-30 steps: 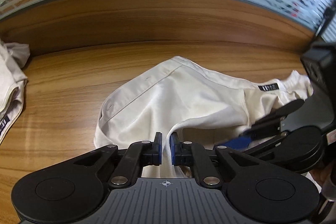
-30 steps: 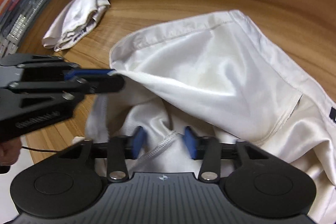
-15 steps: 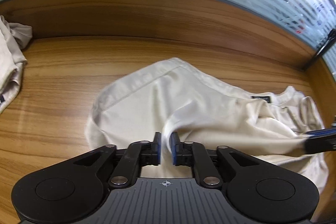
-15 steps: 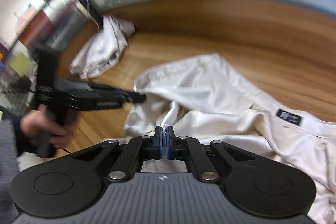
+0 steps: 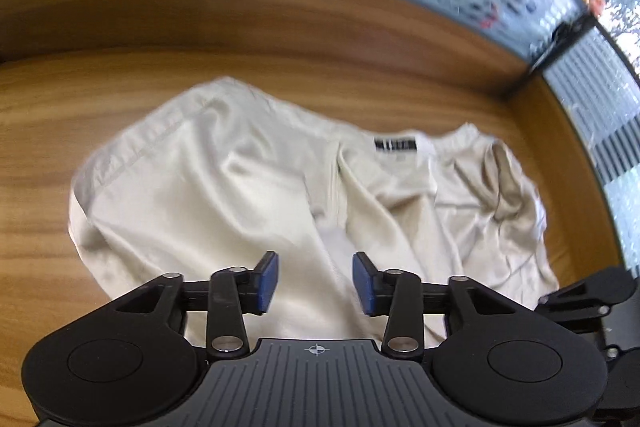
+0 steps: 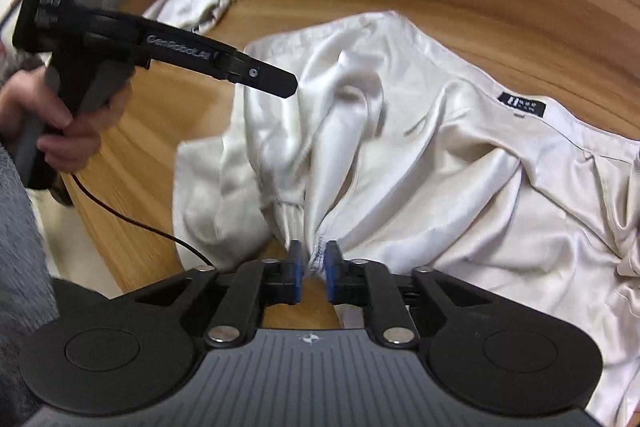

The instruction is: Fold clothes

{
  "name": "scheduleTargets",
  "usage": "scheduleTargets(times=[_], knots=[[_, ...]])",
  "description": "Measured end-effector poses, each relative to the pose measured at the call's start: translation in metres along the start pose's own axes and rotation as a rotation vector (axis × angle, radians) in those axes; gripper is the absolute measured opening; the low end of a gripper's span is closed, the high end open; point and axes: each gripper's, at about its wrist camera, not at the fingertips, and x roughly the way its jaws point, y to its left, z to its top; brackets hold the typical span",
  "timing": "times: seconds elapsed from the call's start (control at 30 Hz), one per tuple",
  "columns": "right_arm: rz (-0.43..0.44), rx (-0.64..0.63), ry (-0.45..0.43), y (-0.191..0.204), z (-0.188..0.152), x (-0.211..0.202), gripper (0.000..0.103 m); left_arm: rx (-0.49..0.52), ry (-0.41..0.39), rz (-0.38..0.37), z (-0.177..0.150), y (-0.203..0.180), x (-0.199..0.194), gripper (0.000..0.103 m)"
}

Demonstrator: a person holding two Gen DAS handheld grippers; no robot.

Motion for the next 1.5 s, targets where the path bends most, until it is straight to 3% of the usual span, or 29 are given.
scheduleTargets(times=[0.03,0.1,0.2,0.3,0.67,0.73,0.8,0.83,1.1,1.2,1.23,1.3,1.5], knots=[[-0.015,-0.015,-0.009,0.003,-0.001,-0.001,0.025,-0.007,0.005,0.005,-0.004,-0.002,0.003,0.056],[-0.044,-0.042,-0.031,0.008,-0.001,-0.003,0.033,-0.023,0.013,0.028,-0.010,-0.005,0.010,0.058],[-0.077,-0.056,-0.061,0.007,0.009,0.003,0.034,-0.046,0.022,0.104,-0.017,-0.005,0.023,0.057],[-0.088,-0.065,-0.076,0.004,0.023,0.014,0.034,-0.099,0.030,0.133,-0.018,0.000,0.033,0.056],[-0.091,-0.160,0.034,-0.002,0.054,0.080,0.034,-0.128,0.012,0.147,-0.013,0.007,0.030,0.050],[-0.097,-0.169,0.050,-0.004,0.054,0.088,0.030,-0.119,-0.004,0.136,-0.011,0.008,0.024,0.050],[-0.098,-0.167,0.051,-0.008,0.055,0.090,0.006,-0.090,-0.021,0.126,-0.009,0.007,0.014,0.049],[-0.101,-0.163,0.043,-0.009,0.055,0.088,0.001,-0.067,-0.028,0.123,-0.008,0.005,0.010,0.048],[-0.090,-0.071,-0.058,-0.029,0.064,0.047,0.001,0.085,-0.054,0.059,-0.009,-0.011,-0.010,0.048],[-0.056,-0.051,-0.035,-0.033,0.064,0.050,0.016,0.098,-0.036,0.055,-0.013,-0.013,-0.006,0.048],[-0.062,-0.055,-0.028,-0.032,0.062,0.054,0.029,0.100,-0.030,0.055,-0.014,-0.013,-0.004,0.048],[-0.058,-0.055,-0.011,-0.030,0.059,0.062,0.040,0.105,-0.019,0.054,-0.017,-0.014,-0.002,0.048],[-0.039,-0.037,0.047,-0.029,0.050,0.093,0.039,0.107,-0.008,0.047,-0.021,-0.013,-0.003,0.048]])
